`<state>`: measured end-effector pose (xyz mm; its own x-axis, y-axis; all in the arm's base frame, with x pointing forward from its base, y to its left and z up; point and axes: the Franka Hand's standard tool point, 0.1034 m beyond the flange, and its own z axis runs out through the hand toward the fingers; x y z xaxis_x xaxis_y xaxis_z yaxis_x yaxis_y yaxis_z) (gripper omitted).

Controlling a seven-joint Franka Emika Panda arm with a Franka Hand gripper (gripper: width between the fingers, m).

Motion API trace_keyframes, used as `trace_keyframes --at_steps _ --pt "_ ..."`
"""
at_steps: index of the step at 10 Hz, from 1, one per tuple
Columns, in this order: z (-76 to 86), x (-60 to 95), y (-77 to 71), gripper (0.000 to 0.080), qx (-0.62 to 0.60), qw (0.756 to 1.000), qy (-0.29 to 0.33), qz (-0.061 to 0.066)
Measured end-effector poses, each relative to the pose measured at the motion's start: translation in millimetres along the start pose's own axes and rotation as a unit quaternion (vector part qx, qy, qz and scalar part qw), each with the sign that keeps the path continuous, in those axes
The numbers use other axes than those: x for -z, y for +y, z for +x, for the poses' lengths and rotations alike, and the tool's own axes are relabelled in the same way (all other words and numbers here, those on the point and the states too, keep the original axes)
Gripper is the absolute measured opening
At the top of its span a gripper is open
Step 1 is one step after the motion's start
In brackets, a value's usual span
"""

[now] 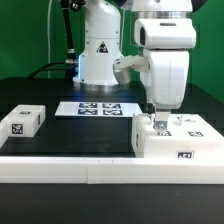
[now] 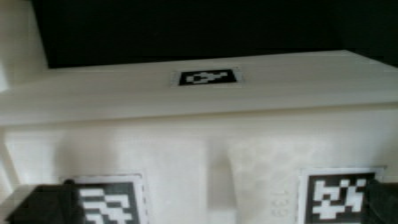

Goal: Assemble cabinet

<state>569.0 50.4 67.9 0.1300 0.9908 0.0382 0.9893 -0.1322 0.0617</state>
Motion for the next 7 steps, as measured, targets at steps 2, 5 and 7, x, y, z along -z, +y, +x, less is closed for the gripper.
trace_keyframes --at_steps 2,5,7 --pt "-3.7 9.2 -17.0 0.0797 -0.071 0.997 0.001 -0.013" --pt "7.8 11.7 -34.6 0.0797 -0.169 0.985 0.008 -0.021" --pt "6.5 11.3 -34.2 0.0797 -0.15 0.988 0.008 -0.021"
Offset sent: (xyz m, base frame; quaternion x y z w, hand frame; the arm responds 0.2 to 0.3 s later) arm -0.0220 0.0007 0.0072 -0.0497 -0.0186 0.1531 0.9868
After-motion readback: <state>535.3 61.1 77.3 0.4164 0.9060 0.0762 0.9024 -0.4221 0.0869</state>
